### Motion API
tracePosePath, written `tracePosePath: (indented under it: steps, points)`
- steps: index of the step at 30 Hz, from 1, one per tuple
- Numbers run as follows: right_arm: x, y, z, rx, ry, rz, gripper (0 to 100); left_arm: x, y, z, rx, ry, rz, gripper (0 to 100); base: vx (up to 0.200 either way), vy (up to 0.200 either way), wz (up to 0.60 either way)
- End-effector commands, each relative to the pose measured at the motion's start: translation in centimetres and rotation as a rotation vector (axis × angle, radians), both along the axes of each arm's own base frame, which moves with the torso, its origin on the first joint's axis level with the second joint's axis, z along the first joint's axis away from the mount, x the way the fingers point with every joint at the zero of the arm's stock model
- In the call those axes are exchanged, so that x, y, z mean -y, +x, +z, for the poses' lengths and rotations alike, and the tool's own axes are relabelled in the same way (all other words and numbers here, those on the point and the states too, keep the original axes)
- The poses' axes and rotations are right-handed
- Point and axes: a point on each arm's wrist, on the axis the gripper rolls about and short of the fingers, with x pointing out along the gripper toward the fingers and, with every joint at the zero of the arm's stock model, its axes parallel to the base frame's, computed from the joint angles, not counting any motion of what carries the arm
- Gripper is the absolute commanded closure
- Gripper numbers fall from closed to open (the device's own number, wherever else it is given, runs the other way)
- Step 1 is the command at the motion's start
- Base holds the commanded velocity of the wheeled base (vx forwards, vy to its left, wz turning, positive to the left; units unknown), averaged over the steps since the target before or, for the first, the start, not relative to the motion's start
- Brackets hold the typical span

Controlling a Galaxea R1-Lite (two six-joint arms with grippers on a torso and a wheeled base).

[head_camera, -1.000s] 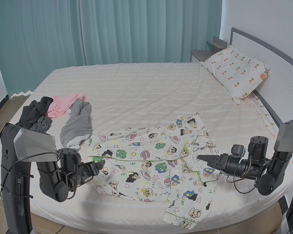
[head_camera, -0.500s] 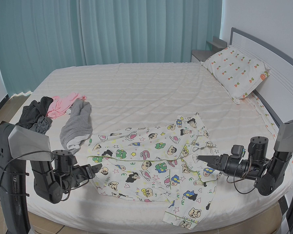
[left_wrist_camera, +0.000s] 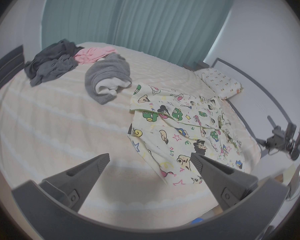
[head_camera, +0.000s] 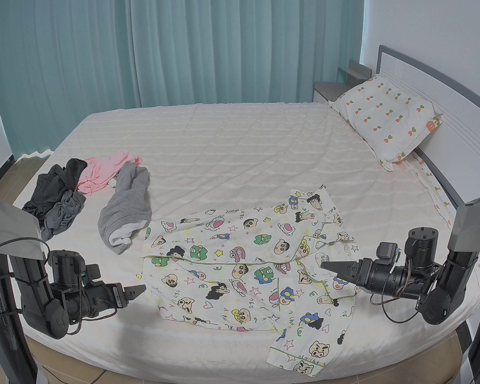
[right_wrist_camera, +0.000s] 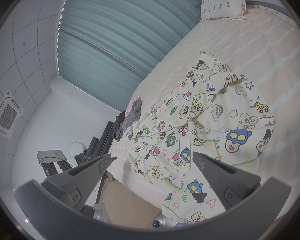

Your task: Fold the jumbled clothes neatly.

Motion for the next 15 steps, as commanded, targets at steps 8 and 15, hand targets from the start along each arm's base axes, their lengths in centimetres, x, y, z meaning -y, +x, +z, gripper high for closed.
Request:
tracePosePath:
  steps: [8, 15]
  points:
    - [-0.5, -0.5, -0.2, -0.014, -0.005, 0.021, 0, 1.3, -1.7, 0.2, -0.046, -0.015, -0.012, 0, 0.0, 0.05, 0.0]
    - [-0.8, -0.7, -0.3, -0.013, -0.013, 0.035, 0, 1.4, -2.0, 0.2, -0.056, -0.023, -0.007, 0, 0.0, 0.114, 0.0]
